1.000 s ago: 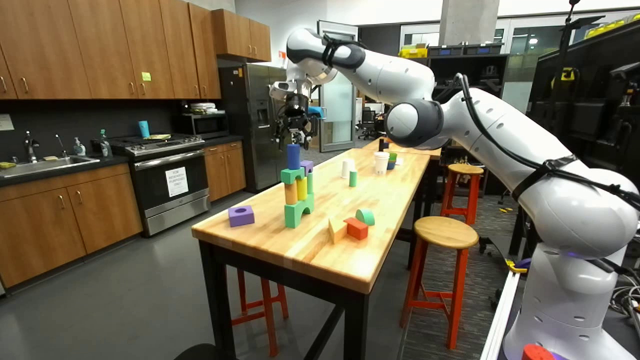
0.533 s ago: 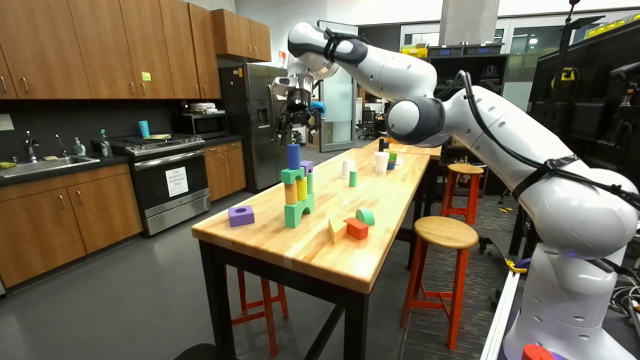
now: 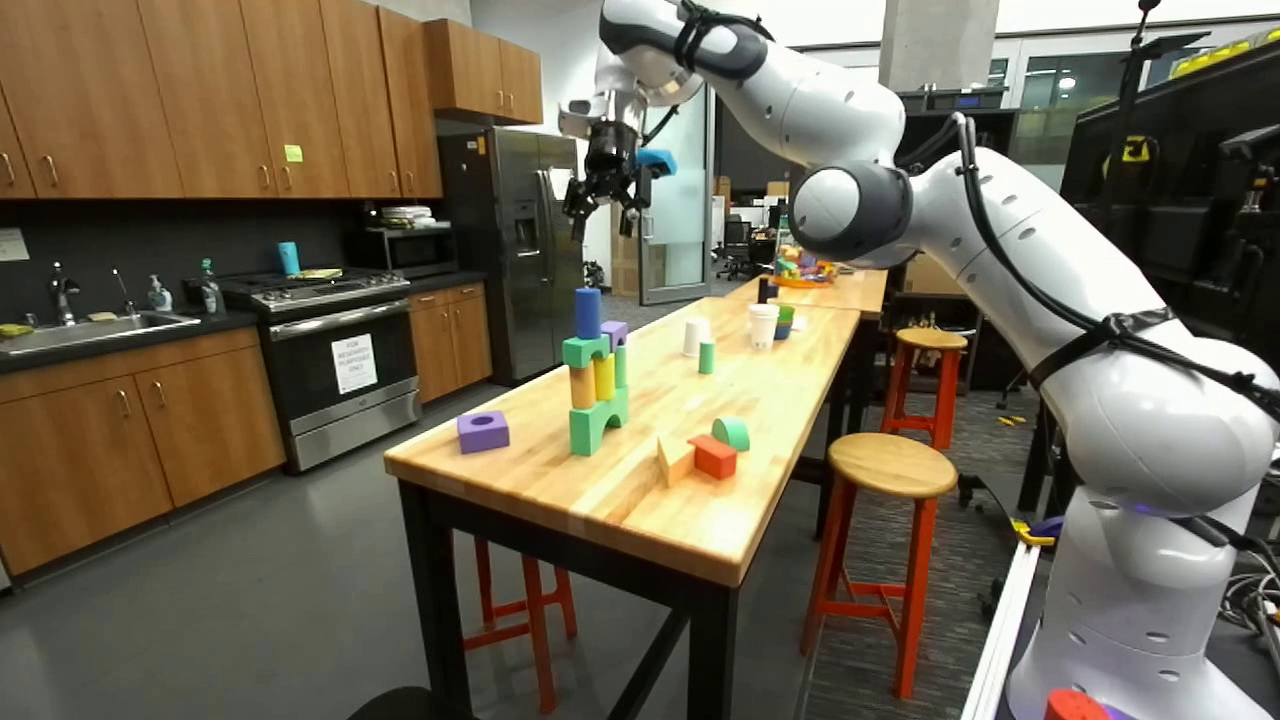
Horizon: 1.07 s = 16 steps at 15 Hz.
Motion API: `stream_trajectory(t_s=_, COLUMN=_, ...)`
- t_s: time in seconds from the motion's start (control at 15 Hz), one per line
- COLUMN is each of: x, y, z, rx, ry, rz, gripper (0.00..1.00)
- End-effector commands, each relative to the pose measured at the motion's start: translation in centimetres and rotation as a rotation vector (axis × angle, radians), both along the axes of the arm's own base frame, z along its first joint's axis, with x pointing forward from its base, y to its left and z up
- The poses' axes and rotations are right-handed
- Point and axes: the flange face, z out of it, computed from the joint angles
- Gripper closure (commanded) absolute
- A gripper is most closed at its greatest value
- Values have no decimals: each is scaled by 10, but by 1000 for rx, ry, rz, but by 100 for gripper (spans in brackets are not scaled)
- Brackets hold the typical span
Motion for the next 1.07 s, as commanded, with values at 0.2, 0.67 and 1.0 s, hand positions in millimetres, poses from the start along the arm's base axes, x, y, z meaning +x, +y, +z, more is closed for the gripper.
stream_trajectory(t_s=0.2, x=-1, y=-88, z=25, rx=8, ry=-64, rz=-369, gripper=0)
stream_trajectory(t_s=0.67, x=5, y=-91, z=18, rx=1, ry=-65, rz=-404, gripper=0)
stream_trajectory(t_s=1.0, x=18, y=-91, z=18, rx=82, ry=-60, rz=-565, gripper=0)
